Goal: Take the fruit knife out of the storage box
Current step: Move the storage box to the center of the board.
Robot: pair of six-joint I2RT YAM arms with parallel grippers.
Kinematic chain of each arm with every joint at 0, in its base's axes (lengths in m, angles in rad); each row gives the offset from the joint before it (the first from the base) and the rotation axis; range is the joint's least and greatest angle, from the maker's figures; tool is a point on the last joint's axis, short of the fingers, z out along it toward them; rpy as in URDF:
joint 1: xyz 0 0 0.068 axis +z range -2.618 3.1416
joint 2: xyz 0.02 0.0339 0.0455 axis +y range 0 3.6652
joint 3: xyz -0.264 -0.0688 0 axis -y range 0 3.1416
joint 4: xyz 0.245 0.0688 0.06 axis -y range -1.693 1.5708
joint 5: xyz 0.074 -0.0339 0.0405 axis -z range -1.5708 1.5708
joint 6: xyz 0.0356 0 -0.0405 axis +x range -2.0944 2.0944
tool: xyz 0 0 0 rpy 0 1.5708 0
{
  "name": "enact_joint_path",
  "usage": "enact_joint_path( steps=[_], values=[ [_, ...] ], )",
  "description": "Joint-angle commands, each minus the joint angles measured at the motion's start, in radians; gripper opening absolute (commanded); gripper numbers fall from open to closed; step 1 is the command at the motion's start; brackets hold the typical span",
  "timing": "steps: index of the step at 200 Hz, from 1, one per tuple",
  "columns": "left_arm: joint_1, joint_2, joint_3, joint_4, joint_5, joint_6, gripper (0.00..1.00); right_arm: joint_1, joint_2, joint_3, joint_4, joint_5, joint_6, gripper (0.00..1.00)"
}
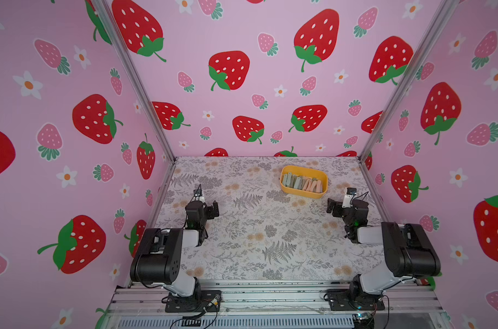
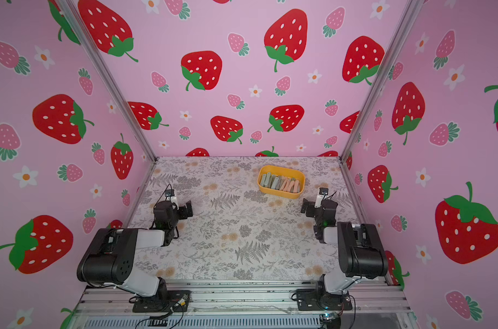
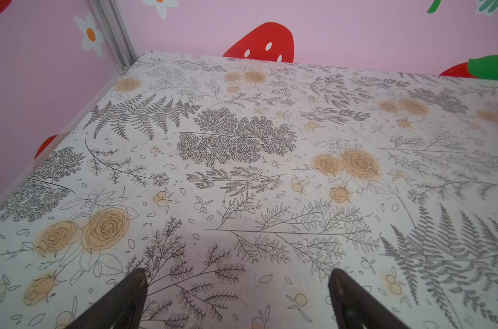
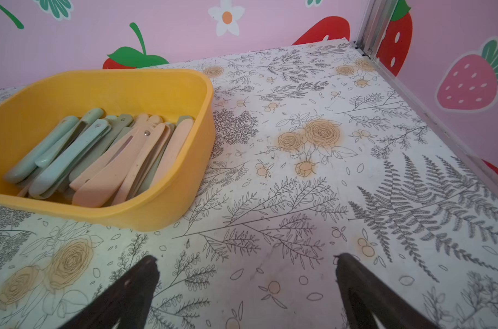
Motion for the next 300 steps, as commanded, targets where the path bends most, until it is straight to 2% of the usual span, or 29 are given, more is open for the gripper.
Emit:
enact_joint_path(
  steps=[1,128,135,144,152,161,168,177,187,210,225,236,244,250,264,284,300],
  values=[
    [0.004,-0.008,0.027,-0.010,0.010,0.013,0.99,0.000,-0.012,0.019,-0.006,-0.009,-0.015,0.99],
    [0.003,-0.009,0.028,-0.007,0.019,0.012,0.99,0.006,-0.015,0.016,-0.001,0.002,-0.019,0.99],
    [0.001,-0.026,0.052,-0.070,0.044,0.026,0.99,0.020,-0.017,0.026,-0.008,0.037,-0.021,0.99],
    [-0.015,-0.070,0.135,-0.260,0.072,0.061,0.99,0.033,-0.038,0.046,-0.061,0.062,-0.029,0.99],
    [-0.044,-0.091,0.214,-0.390,0.057,0.093,0.99,0.058,-0.060,0.102,-0.163,0.159,-0.027,0.99],
    [-0.086,-0.106,0.287,-0.485,0.033,0.114,0.99,0.094,-0.074,0.223,-0.368,0.298,-0.023,0.99],
    [-0.110,-0.112,0.340,-0.537,0.061,0.116,0.99,0.108,-0.061,0.314,-0.501,0.352,-0.026,0.99],
    [-0.148,-0.100,0.419,-0.605,0.113,0.110,0.99,0.126,-0.039,0.407,-0.605,0.404,-0.023,0.99],
    [-0.211,-0.056,0.537,-0.708,0.120,0.099,0.99,0.147,-0.021,0.472,-0.662,0.436,-0.012,0.99],
    [-0.360,0.191,0.951,-1.025,0.092,0.062,0.96,0.203,0.032,0.628,-0.780,0.538,0.040,0.99],
    [-0.420,0.425,1.314,-1.290,0.141,0.011,0.93,0.233,0.127,0.841,-1.039,0.577,0.103,0.99],
    [-0.449,0.604,1.601,-1.477,0.188,-0.023,0.98,0.252,0.224,1.020,-1.250,0.607,0.157,0.99],
    [-0.459,0.729,1.807,-1.589,0.222,-0.052,0.98,0.260,0.299,1.149,-1.402,0.639,0.213,0.99],
    [-0.456,0.780,1.886,-1.598,0.299,-0.093,0.98,0.262,0.349,1.238,-1.514,0.645,0.269,0.99],
    [-0.441,0.818,1.889,-1.501,0.400,-0.213,0.94,0.265,0.428,1.363,-1.671,0.593,0.332,0.99],
    [-0.449,0.937,2.053,-1.529,0.477,-0.254,0.93,0.280,0.415,1.336,-1.643,0.522,0.335,0.99],
    [-0.448,0.977,2.063,-1.475,0.522,-0.306,0.91,0.285,0.379,1.280,-1.590,0.457,0.329,0.99]
  ],
)
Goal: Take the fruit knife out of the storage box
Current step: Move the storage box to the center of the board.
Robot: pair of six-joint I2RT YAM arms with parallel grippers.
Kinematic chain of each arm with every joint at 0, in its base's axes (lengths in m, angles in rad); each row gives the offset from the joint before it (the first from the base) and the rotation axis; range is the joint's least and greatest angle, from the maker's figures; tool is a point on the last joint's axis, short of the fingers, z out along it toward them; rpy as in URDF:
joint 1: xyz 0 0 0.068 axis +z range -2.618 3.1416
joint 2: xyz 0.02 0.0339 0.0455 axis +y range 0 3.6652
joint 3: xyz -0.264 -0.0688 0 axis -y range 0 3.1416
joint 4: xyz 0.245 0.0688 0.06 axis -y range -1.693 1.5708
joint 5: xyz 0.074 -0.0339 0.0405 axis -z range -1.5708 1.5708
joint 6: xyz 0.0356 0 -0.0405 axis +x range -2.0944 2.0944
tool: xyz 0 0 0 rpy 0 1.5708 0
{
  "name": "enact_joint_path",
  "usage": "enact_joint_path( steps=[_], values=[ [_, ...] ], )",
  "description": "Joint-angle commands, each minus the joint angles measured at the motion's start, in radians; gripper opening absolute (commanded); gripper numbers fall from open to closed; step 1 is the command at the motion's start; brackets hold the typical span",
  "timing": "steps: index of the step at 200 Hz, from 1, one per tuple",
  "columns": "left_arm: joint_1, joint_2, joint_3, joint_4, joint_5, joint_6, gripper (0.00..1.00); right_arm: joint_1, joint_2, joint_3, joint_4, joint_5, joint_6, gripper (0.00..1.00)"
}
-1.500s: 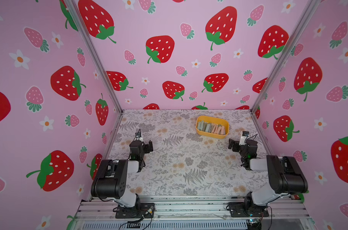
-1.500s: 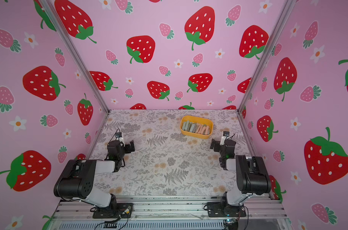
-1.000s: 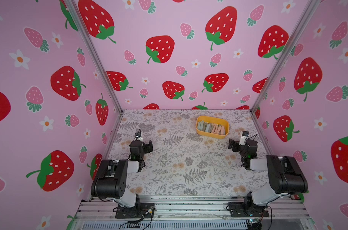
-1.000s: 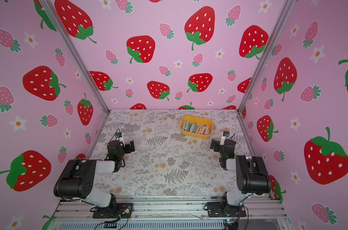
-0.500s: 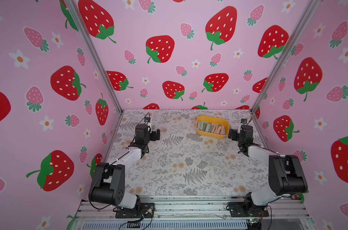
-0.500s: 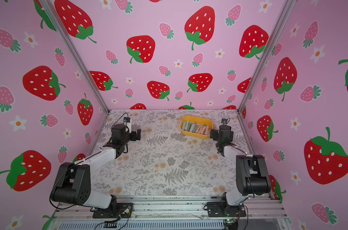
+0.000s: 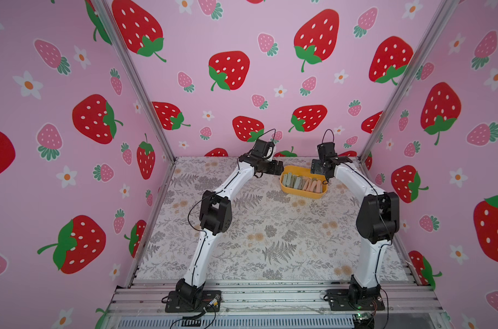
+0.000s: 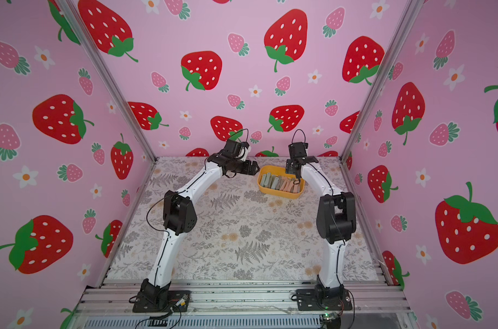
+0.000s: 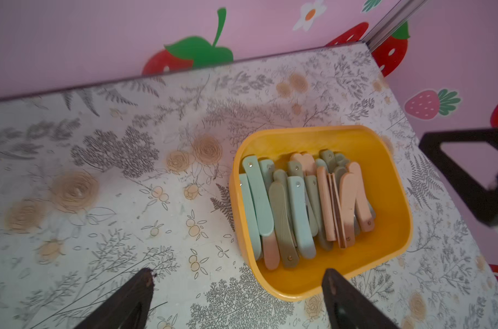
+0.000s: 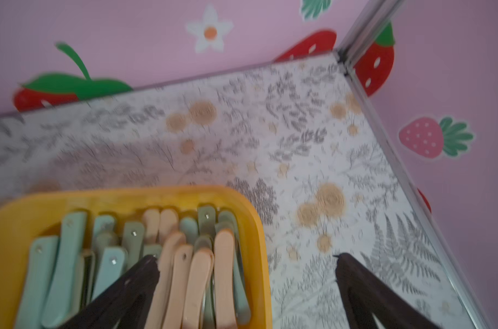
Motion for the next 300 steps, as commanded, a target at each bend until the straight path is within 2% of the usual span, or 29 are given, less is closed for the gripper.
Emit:
enact_joint_path(
  steps=[1,72,125,152,196,216,275,300],
  values=[
    [0.010,0.047,0.080,-0.067,0.141,-0.122,0.91,0.008,-0.050,-0.041,-0.133,-0.079,0.058,0.99],
    [-0.010,0.145,0.101,-0.036,0.150,-0.165,0.90,0.018,-0.060,-0.076,-0.160,-0.115,0.056,0.99],
    [-0.042,0.172,0.126,-0.117,0.026,-0.126,0.77,0.023,-0.094,-0.086,-0.167,-0.139,0.048,0.99],
    [-0.053,0.177,0.153,-0.152,-0.036,-0.106,0.75,0.028,-0.115,-0.086,-0.177,-0.126,0.020,0.99],
    [-0.064,0.212,0.148,-0.193,-0.050,-0.083,0.70,0.029,-0.139,-0.093,-0.201,-0.121,0.013,0.99],
    [-0.077,0.195,0.094,-0.212,-0.060,-0.056,0.67,0.029,-0.149,-0.098,-0.203,-0.130,0.019,0.99],
    [-0.114,0.002,-0.180,-0.186,-0.061,-0.032,0.57,0.055,-0.205,-0.118,-0.231,-0.208,0.002,0.99],
    [-0.134,-0.062,-0.288,-0.176,-0.039,-0.052,0.49,0.073,-0.257,-0.144,-0.259,-0.230,0.003,0.99]
  ],
)
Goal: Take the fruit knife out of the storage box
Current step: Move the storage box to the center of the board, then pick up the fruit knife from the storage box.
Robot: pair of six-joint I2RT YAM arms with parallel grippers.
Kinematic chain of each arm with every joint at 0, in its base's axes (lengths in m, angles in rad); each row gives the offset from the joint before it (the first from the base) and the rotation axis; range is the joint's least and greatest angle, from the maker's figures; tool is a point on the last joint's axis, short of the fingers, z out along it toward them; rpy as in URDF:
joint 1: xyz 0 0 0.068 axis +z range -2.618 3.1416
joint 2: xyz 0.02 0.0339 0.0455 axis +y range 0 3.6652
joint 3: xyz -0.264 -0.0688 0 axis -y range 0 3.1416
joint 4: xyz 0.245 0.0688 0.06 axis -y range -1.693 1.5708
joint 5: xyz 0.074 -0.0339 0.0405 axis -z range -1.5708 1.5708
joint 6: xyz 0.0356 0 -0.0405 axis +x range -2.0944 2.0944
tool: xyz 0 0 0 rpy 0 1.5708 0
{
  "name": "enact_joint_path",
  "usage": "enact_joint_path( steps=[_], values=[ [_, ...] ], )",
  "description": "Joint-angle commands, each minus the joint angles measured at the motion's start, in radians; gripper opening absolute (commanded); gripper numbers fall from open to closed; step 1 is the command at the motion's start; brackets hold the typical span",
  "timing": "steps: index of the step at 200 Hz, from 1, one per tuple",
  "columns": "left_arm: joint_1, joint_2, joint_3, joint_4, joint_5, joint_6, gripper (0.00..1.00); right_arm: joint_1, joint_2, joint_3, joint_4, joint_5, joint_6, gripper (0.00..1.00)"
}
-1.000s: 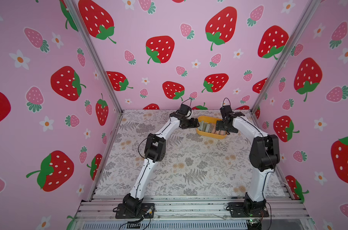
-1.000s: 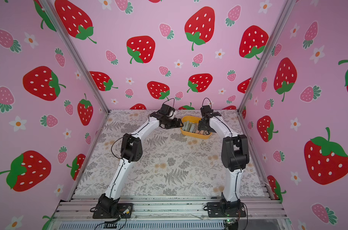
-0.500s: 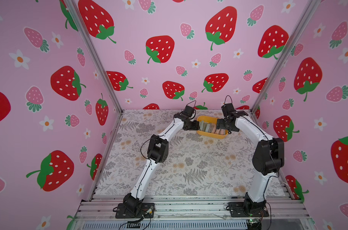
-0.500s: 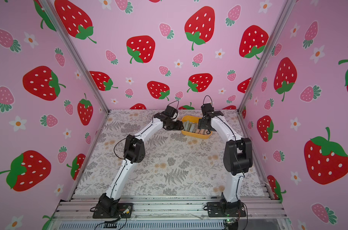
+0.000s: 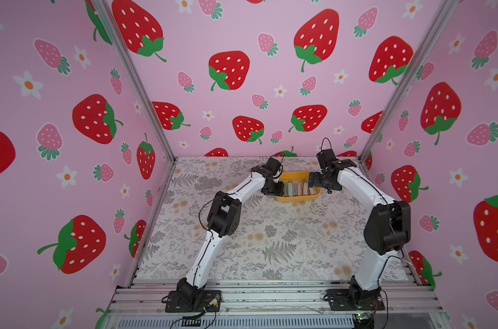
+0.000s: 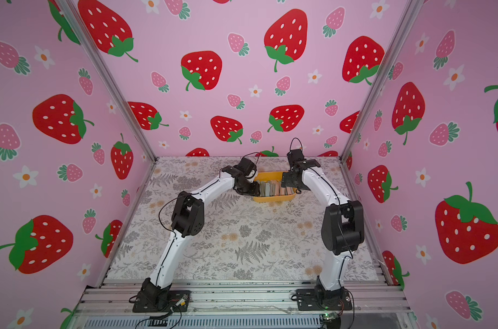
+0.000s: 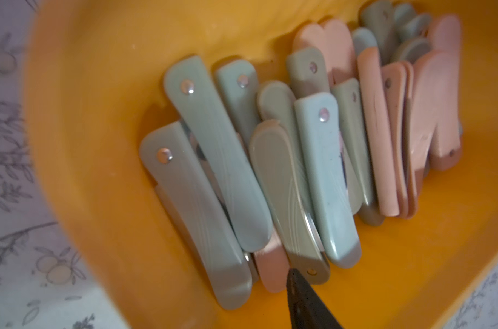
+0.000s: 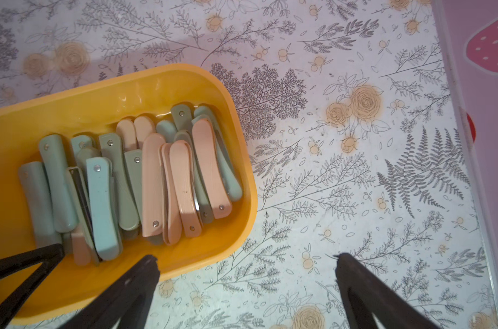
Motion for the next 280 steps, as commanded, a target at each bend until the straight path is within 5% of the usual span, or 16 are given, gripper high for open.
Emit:
enact_joint_path(
  steps=[1,136,159,193,233,280],
  values=[
    [-0.025,-0.060,-0.092,-0.039,0.008,0.005,0.49,0.022,-0.086,-0.022,-0.051,-0.050,-0.011,0.99],
    [-0.297,-0.525,-0.821,0.174,0.025,-0.121,0.45,0.150,-0.468,-0.423,-0.171,-0.110,0.216,0.98],
    [-0.321,-0.580,-0.868,0.164,-0.007,-0.140,0.53,0.158,-0.558,-0.500,-0.191,-0.135,0.262,0.91],
    [-0.323,-0.700,-0.895,0.107,-0.091,-0.149,0.79,0.213,-0.641,-0.579,-0.227,-0.142,0.309,0.71],
    [-0.323,-0.868,-0.972,0.050,-0.173,-0.183,0.86,0.257,-0.623,-0.623,-0.245,-0.126,0.328,0.42],
    [-0.323,-1.058,-1.084,-0.032,-0.218,-0.209,0.99,0.256,-0.498,-0.647,-0.221,-0.062,0.338,0.40]
  ],
)
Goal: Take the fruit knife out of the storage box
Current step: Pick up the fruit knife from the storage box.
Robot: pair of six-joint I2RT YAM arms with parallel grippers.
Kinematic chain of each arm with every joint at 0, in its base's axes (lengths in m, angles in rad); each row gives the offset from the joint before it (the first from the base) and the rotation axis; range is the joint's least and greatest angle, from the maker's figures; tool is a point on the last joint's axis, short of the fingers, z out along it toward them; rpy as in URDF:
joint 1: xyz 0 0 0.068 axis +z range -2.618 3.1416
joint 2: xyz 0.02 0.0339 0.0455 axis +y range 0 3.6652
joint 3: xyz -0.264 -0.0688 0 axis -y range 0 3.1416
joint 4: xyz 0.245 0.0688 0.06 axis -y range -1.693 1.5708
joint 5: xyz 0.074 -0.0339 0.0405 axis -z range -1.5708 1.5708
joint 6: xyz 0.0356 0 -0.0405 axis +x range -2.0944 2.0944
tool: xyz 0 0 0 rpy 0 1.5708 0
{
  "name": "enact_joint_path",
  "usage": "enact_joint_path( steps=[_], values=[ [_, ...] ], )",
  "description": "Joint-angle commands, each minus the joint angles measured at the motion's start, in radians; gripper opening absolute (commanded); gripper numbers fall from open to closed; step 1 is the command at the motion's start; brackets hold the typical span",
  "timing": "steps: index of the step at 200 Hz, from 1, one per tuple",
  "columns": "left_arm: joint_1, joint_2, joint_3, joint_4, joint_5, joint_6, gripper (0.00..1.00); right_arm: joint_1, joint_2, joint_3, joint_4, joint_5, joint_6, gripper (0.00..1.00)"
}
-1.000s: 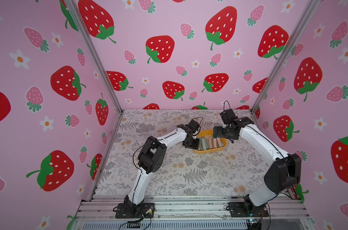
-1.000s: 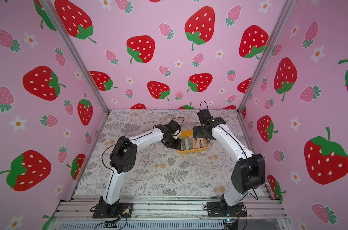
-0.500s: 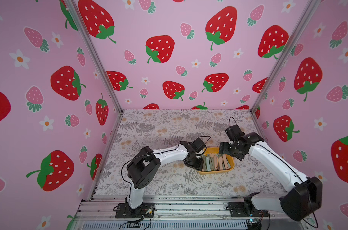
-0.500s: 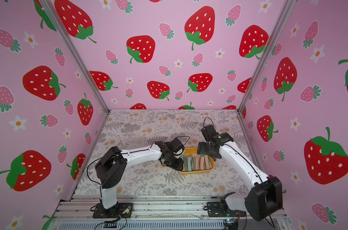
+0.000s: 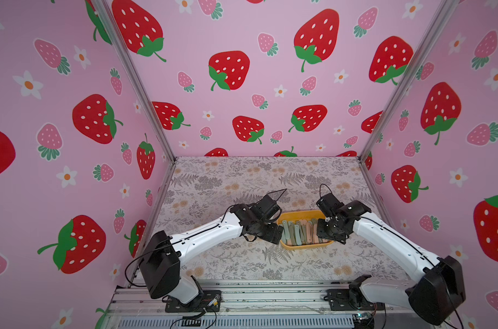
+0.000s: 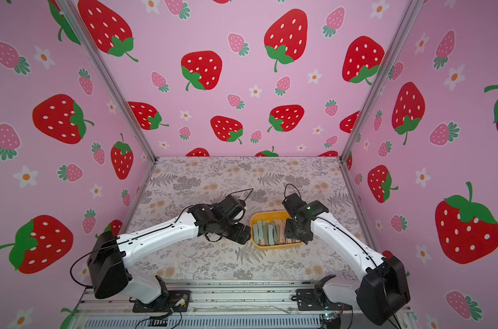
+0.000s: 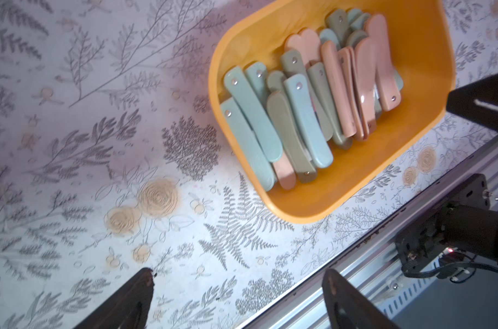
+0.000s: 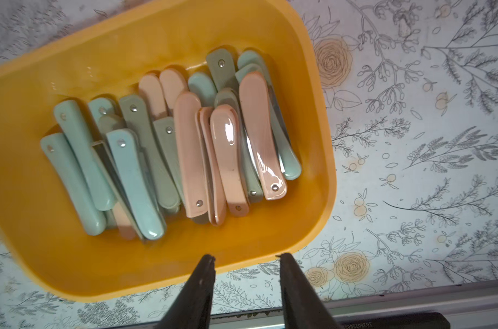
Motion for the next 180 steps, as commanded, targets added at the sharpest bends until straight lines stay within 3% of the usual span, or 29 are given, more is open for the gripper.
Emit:
enact_joint_path(
  steps=[1,58,130,180],
  values=[
    [0.000,-0.076,-0.053,-0.084,-0.051,-0.020,0.99,0.003,0.069,-0.004,-0.006,0.044,0.028,0.40],
    [0.000,-0.205,-0.115,-0.114,-0.073,-0.050,0.99,0.001,0.258,0.052,0.039,0.077,0.023,0.36],
    [0.001,-0.132,-0.038,-0.136,-0.053,0.007,0.99,-0.036,0.323,0.084,0.051,0.143,0.011,0.35],
    [0.001,-0.088,-0.015,-0.127,-0.021,0.028,0.99,-0.106,0.417,0.095,0.117,0.092,-0.040,0.36]
  ],
)
